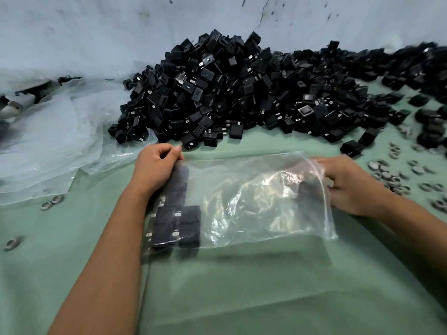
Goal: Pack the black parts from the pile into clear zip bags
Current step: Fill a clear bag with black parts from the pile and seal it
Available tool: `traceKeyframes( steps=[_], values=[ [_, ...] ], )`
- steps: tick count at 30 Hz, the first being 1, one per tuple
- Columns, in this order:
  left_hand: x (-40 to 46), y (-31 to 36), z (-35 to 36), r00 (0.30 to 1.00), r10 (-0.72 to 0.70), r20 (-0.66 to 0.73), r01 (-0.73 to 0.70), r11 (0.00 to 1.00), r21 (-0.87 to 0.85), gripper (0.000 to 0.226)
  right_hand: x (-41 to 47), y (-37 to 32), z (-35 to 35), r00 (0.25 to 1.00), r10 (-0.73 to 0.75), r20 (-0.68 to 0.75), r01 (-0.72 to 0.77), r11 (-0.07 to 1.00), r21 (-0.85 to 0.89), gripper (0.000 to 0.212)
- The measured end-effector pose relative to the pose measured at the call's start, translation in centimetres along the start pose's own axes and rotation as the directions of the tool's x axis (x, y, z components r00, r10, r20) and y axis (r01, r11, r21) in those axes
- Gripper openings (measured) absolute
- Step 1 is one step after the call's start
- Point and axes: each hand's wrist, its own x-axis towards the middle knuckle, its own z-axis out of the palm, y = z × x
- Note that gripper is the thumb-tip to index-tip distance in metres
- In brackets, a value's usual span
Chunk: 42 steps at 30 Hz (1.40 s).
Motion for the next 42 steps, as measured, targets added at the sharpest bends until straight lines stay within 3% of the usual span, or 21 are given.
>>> traceKeyframes(
  steps=[2,4,7,9,12,17,21,23,25,27,31,34,40,42],
  values=[
    [0.0,-0.1,0.0,1.000,-0.006,-0.009,0.006,1.000,0.004,0.034,-0.7,1.4,-0.8,0.971,0.126,-0.203,-0.134,0.991,-0.026,0.036],
    [0.1,-0.3,0.0,0.999,-0.030,-0.039,0.031,0.999,0.013,0.034,-0.9,3.0,-1.4,0.888,0.236,-0.394,-0.299,0.948,-0.106,0.032],
    [0.1,-0.6,-0.1,0.993,-0.035,-0.108,0.040,0.998,0.042,0.034,-0.2,5.3,-2.1,0.820,0.350,-0.453,-0.529,0.766,-0.366,0.029],
    [0.0,-0.7,-0.1,0.992,-0.038,-0.123,0.043,0.998,0.036,0.035,0.3,6.2,-2.5,0.791,0.483,-0.376,-0.611,0.661,-0.436,0.043],
    [-0.1,-0.8,0.0,0.992,-0.024,-0.120,0.030,0.999,0.045,0.036,0.9,6.3,-2.3,0.811,0.540,-0.225,-0.580,0.694,-0.426,0.040],
    [0.0,-0.8,0.0,0.992,-0.018,-0.121,0.021,0.999,0.030,0.035,1.0,5.1,-2.8,0.928,0.357,-0.107,-0.371,0.859,-0.352,0.017],
    [-0.1,-0.6,0.2,0.993,-0.005,-0.119,0.010,0.999,0.045,0.035,1.1,2.8,-2.1,0.968,0.237,0.082,-0.222,0.962,-0.161,0.016],
    [-0.1,-0.5,0.2,0.993,-0.006,-0.119,0.010,0.999,0.036,0.035,1.4,1.7,-1.4,0.948,0.255,0.189,-0.272,0.960,0.072,0.023],
    [-0.2,-0.5,0.2,0.993,-0.005,-0.119,0.009,0.999,0.033,0.035,1.7,0.9,-0.9,0.935,0.261,0.241,-0.333,0.880,0.337,0.026],
    [-0.2,-0.4,0.2,0.993,-0.007,-0.117,0.010,1.000,0.026,0.034,2.0,0.2,-0.5,0.924,0.271,0.269,-0.374,0.790,0.486,0.024],
    [-0.1,-0.2,0.3,0.993,-0.006,-0.115,0.009,1.000,0.027,0.035,3.1,-0.5,-0.1,0.895,0.153,0.419,-0.379,0.754,0.536,0.015],
    [-0.1,-0.1,0.4,0.994,-0.001,-0.106,0.003,1.000,0.019,0.033,4.3,-1.4,1.0,0.850,0.041,0.524,-0.374,0.749,0.548,0.023],
    [-0.1,0.1,0.4,0.997,0.027,-0.065,-0.028,0.999,-0.015,0.034,8.2,-3.5,3.7,0.671,-0.163,0.724,-0.420,0.721,0.551,0.028],
    [-0.2,0.1,0.4,0.998,0.026,-0.062,-0.028,0.999,-0.030,0.034,9.3,-3.8,4.9,0.723,-0.132,0.678,-0.442,0.665,0.602,0.019]
  ],
)
